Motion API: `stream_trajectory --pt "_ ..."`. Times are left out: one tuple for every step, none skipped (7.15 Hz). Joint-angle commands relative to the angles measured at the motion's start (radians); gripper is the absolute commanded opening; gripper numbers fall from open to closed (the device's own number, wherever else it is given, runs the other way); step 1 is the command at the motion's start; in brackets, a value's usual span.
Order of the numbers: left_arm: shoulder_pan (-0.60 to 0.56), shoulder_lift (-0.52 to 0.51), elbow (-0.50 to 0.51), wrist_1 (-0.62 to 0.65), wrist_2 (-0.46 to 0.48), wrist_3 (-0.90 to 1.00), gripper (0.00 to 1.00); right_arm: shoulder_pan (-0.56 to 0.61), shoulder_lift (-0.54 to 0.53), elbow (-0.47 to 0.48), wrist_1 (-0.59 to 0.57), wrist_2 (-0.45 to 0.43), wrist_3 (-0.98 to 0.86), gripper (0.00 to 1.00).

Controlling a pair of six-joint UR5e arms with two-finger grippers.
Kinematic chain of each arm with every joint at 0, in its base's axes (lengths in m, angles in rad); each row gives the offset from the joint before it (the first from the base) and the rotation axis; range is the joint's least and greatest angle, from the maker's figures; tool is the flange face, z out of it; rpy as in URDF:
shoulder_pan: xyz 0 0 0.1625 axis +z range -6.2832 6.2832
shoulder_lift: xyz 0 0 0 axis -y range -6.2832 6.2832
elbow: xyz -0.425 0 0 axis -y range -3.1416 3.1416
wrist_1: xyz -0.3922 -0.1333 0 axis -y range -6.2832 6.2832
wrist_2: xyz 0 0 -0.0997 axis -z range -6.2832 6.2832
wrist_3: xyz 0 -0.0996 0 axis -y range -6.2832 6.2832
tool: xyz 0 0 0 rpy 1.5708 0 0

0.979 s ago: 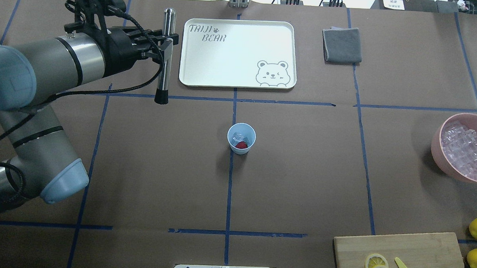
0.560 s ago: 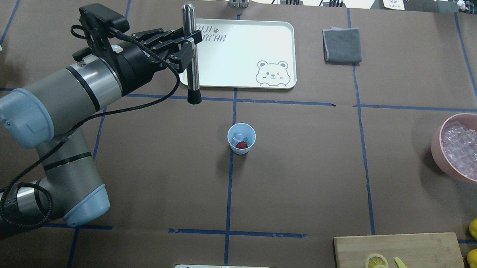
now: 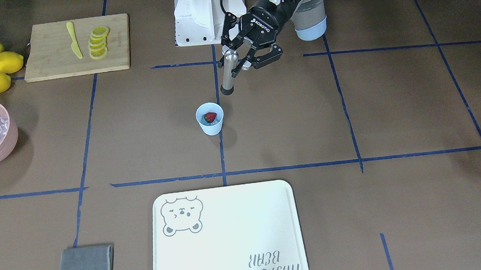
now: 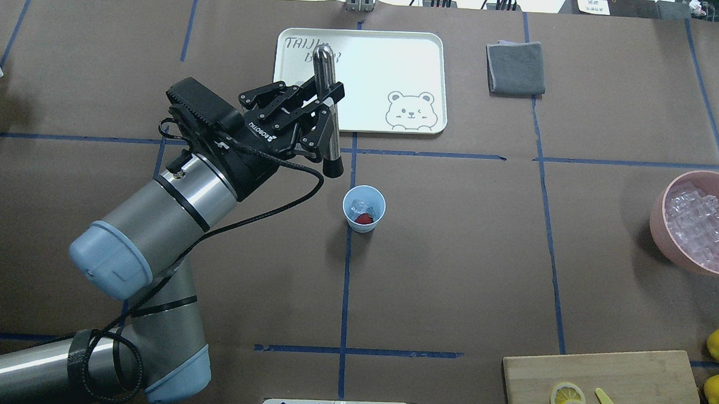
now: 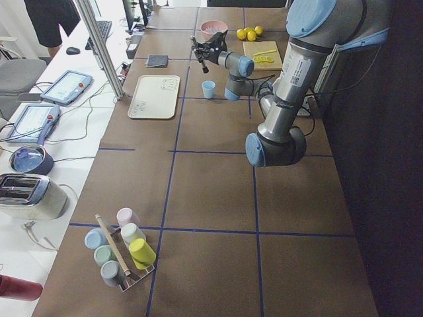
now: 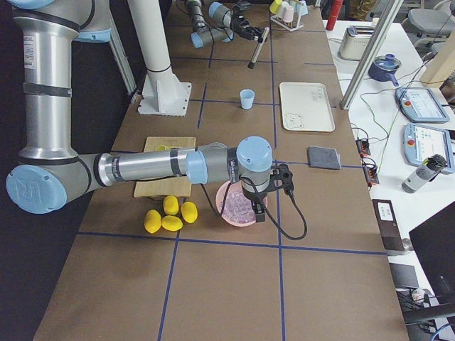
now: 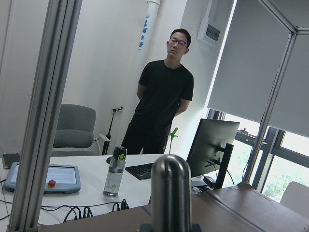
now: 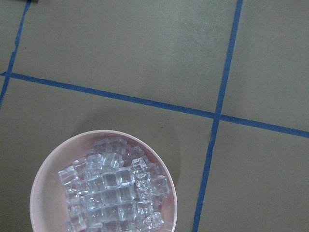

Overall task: Mash ice and strawberries in cup
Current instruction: 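Lift the pestle with the left gripper and carry it over the cup, then push the pestle down into the cup with the left gripper to mash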

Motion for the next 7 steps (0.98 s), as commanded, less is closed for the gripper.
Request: stream_trajectory --pt "0.01 -0.074 0.186 -0.15 0.025 0.075 0.0 0.0 -0.001 0.001 0.0 0.001 -0.001 0.99" --pt "0.021 -0.131 0.258 -0.177 0.037 0.075 0.0 0.0 0.002 0.001 0.0 -0.001 -0.001 0.99" --pt "0.024 -0.139 0.265 -0.18 0.048 0.075 0.0 -0.002 0.003 -0.002 0.0 -0.002 -0.001 0.99" --pt "0.028 -0.147 0.288 -0.183 0.049 0.075 0.0 -0.002 0.003 -0.002 0.0 -0.002 -0.001 0.99" --pt "0.062 -0.148 0.3 -0.212 0.054 0.075 0.0 -0.002 0.003 -0.001 0.0 -0.001 -0.001 0.99" --pt "0.068 -0.15 0.34 -0.247 0.055 0.074 0.0 -0.002 0.003 -0.001 0.0 -0.001 -0.001 0.99" --pt "0.068 -0.151 0.343 -0.255 0.054 0.074 0.0 0.0 0.003 -0.001 0.0 -0.001 -0.001 0.99"
